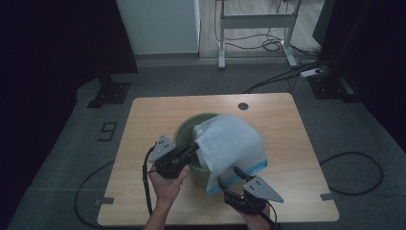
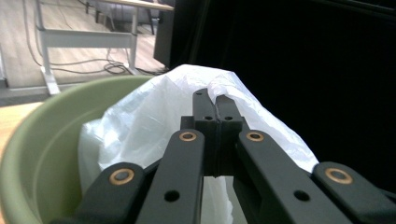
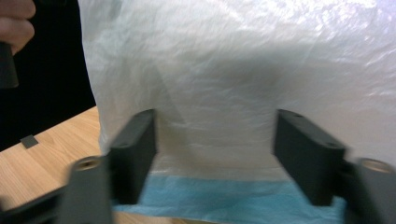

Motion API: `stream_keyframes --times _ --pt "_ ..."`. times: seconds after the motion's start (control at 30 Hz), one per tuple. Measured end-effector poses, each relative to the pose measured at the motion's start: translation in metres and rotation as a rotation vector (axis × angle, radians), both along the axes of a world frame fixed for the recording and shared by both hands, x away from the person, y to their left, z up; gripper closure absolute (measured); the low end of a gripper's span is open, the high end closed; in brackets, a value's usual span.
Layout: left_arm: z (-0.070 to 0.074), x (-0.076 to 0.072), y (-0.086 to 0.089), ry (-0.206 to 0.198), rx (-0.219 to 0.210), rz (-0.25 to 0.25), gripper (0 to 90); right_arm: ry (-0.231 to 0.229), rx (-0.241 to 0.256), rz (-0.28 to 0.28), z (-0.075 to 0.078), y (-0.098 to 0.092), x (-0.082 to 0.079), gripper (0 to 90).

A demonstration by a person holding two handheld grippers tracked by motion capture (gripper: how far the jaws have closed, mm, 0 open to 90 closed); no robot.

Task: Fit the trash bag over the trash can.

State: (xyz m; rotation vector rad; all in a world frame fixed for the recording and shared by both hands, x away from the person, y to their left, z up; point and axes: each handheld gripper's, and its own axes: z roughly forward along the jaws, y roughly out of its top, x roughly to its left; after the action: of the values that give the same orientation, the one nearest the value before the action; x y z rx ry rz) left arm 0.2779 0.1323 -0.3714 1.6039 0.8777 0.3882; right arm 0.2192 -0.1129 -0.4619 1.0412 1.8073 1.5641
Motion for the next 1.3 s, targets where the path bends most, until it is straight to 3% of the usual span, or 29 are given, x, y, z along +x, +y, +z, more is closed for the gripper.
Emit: stream_keyframes --times 0.17,0.2,0.23,0.37,0.47,0.6,0.83,1.2,1.3 --pt "-0.003 -0.001 0.001 0.005 0.002 -0.008 90.0 -0.015 0.010 0.012 0.001 -0.003 0.002 57.5" --pt "-0.003 -0.001 0.001 0.005 0.002 -0.008 90.0 -0.015 0.010 0.012 0.001 -0.003 0.002 57.5" --pt "-0.004 -0.001 0.003 0.007 0.004 -0.010 90.0 -0.018 0.017 0.019 0.002 -0.006 0.003 64.9" --pt "-0.003 -0.001 0.007 0.008 0.004 -0.002 89.9 -0.028 0.016 0.030 0.005 -0.009 0.004 75.1" --pt "-0.003 -0.001 0.011 0.007 0.006 0.007 90.0 -0.030 0.014 0.037 0.007 -0.011 0.006 77.8" --pt "-0.001 0.000 0.018 0.006 0.002 0.028 89.9 -0.033 0.010 0.018 0.007 -0.014 0.007 66.6" --pt "-0.001 0.005 0.047 0.012 -0.006 0.103 89.9 -0.022 -0.011 -0.029 -0.001 -0.026 0.007 46.1" --pt "-0.011 0.015 0.076 0.049 -0.010 0.183 89.9 -0.005 0.000 -0.105 0.002 -0.054 0.012 27.8" --pt "-0.014 0.018 0.081 0.064 -0.015 0.196 89.9 0.002 0.008 -0.093 0.007 -0.061 0.018 24.8"
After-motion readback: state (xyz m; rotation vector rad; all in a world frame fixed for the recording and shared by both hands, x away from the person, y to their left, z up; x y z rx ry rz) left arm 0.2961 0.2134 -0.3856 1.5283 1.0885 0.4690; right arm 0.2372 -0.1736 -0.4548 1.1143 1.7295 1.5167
